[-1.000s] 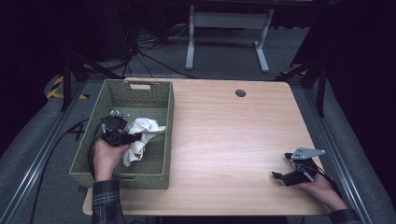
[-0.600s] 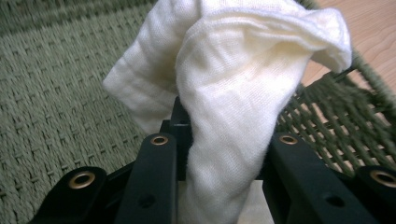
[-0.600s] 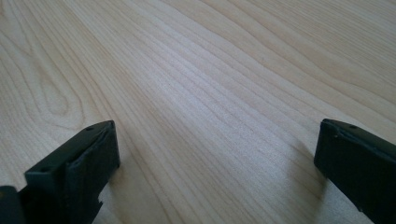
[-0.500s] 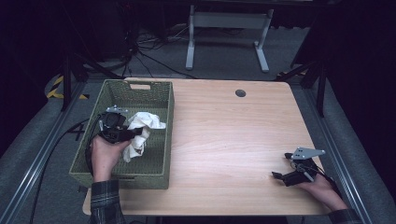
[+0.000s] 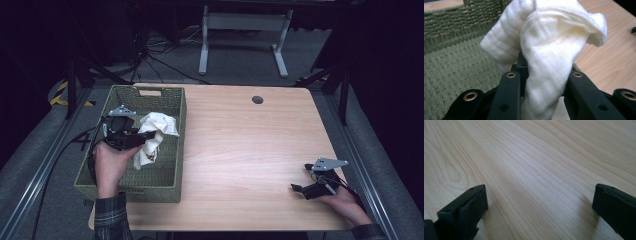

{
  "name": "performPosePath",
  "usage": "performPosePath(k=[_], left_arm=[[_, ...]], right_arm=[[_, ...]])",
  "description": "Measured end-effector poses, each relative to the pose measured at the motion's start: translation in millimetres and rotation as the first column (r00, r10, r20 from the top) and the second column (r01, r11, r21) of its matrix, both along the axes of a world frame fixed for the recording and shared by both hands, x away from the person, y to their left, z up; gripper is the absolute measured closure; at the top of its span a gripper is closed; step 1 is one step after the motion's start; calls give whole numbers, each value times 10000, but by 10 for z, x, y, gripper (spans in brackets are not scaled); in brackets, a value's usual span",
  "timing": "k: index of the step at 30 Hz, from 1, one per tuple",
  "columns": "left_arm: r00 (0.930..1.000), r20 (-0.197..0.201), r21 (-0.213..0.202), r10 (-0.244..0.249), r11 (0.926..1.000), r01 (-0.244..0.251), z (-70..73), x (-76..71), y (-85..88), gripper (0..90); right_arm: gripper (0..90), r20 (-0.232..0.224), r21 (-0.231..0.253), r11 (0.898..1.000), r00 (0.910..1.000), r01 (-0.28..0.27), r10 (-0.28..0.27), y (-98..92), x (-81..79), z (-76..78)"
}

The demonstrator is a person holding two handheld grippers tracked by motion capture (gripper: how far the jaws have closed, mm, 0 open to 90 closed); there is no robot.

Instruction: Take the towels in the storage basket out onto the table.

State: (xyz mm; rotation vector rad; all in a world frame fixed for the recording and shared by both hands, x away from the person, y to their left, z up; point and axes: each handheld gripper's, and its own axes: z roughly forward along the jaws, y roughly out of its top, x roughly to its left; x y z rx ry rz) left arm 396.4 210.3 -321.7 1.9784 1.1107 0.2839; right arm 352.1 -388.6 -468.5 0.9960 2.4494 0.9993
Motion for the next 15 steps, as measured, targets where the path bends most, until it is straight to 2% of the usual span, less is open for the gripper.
performPosePath(k=[8,10,15], left_arm=[[9984,263,-485,-498,9975,511,116,-54,-124,745],[9969,377,-602,-692,9956,714,136,-56,-177,745],[9929,357,-825,-1135,9898,1161,148,-39,-359,745]], right_arm=[[3,-4,3,10000,10000,8,-8,1,2,0],[3,-3,2,10000,10000,7,-7,1,2,0],[3,-4,3,10000,10000,8,-8,1,2,0]])
